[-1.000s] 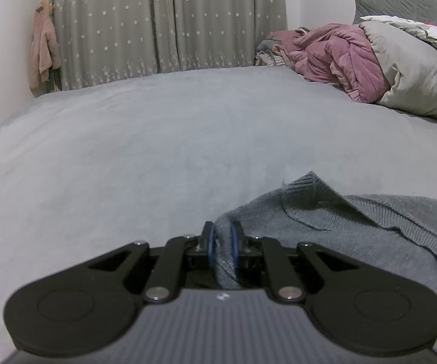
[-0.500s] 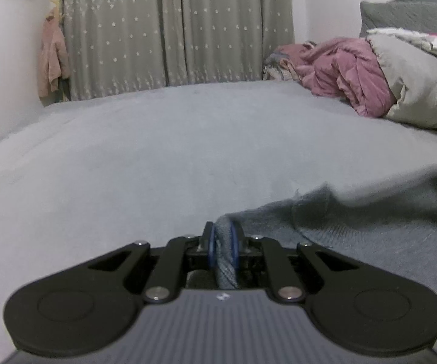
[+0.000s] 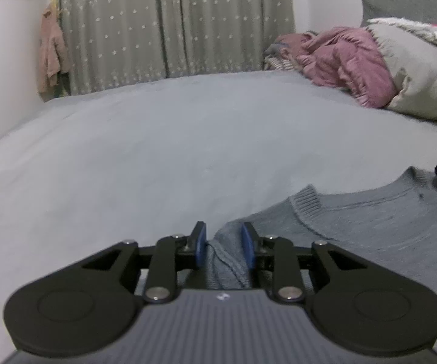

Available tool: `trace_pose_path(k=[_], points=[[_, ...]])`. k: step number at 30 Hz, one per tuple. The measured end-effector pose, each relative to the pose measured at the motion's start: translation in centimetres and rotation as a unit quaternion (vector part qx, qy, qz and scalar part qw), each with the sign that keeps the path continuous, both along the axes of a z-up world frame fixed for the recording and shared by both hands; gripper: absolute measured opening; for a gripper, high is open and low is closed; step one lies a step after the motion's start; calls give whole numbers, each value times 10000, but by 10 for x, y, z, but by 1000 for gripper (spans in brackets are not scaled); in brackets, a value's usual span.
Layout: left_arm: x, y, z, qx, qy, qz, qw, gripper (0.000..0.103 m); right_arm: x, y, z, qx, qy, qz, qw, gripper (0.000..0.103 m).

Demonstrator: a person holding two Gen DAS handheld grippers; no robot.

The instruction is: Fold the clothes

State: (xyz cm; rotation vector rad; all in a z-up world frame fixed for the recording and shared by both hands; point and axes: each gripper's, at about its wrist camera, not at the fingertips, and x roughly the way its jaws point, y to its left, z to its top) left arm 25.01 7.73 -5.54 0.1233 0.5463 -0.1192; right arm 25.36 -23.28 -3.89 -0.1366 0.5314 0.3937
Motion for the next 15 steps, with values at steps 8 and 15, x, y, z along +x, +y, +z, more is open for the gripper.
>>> trace_pose_path(k=[8,15], points=[[5,-30,-1,-157,242,-903,9955,14,10,32,-12,-512,183,230,9983,15],[40,-33,-12,-289,427,-533,9972,25,32,31,-9,-166,364,-152,9991,26]])
